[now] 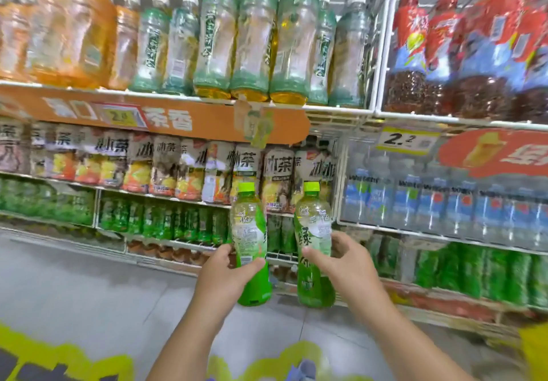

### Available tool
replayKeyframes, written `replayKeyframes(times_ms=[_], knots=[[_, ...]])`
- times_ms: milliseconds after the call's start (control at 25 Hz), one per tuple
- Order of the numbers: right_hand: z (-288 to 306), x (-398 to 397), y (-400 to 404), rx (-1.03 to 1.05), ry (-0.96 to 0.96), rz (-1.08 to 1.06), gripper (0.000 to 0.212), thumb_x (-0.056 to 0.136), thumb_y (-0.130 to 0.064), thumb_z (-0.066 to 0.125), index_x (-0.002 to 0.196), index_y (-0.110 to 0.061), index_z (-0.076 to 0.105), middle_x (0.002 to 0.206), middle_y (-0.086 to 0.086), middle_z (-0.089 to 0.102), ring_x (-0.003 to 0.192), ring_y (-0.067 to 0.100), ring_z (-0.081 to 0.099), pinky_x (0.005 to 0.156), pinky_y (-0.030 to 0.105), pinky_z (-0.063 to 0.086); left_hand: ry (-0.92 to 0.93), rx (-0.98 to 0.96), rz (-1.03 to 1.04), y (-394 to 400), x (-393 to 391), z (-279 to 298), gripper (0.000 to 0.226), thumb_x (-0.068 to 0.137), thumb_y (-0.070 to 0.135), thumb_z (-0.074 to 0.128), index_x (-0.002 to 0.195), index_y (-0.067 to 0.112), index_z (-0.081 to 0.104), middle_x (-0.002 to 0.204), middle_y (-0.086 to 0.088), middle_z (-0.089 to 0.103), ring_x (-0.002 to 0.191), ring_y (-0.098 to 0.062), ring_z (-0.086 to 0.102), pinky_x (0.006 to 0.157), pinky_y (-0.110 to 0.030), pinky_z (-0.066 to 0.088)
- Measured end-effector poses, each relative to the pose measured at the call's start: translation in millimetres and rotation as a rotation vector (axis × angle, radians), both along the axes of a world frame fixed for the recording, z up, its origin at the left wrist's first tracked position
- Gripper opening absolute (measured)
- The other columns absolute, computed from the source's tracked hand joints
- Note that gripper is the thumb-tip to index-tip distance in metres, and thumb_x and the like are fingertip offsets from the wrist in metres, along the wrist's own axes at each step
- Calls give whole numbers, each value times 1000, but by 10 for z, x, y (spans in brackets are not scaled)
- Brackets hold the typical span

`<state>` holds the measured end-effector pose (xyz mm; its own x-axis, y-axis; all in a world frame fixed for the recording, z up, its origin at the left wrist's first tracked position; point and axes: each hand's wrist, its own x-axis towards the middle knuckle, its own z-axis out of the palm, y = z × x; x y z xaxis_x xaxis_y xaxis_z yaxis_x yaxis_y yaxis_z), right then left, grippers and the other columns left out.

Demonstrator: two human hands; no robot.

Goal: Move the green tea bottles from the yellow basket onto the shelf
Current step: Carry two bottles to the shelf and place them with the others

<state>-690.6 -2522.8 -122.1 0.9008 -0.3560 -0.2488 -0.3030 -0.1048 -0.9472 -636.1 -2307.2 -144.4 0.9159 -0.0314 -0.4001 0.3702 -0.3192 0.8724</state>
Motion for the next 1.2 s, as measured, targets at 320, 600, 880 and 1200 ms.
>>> replayKeyframes(times_ms=[320,600,880,1200], knots=[[-1427,274,444,-6,145,-34,31,76,-26,88,101,-35,71,98,-24,76,95,2,71,88,31,57,194,27,-41,81,413,-1357,36,72,31,89,102,30,69,94,10,78,87,-12,76,86,-46,61],[-2565,692,603,21,244,-134,30,78,-19,87,99,-34,70,96,-27,75,90,-7,69,79,17,53,228,34,-22,24,1026,-2423,27,75,25,89,98,28,75,91,6,80,84,-14,77,81,-40,62],[-3438,1469,394,-43,268,-277,48,62,-55,84,99,-28,70,93,-12,77,89,9,72,84,43,60,66,188,-42,-162,1639,-3327,64,64,53,86,122,30,73,126,5,68,115,-20,66,101,-47,53],[-4157,2274,181,-169,351,-246,68,78,-52,81,133,-17,60,125,-1,69,118,24,65,88,23,50,-42,427,-148,-558,2380,-3980,72,75,58,80,130,12,67,126,-9,69,115,-30,66,85,-29,48]])
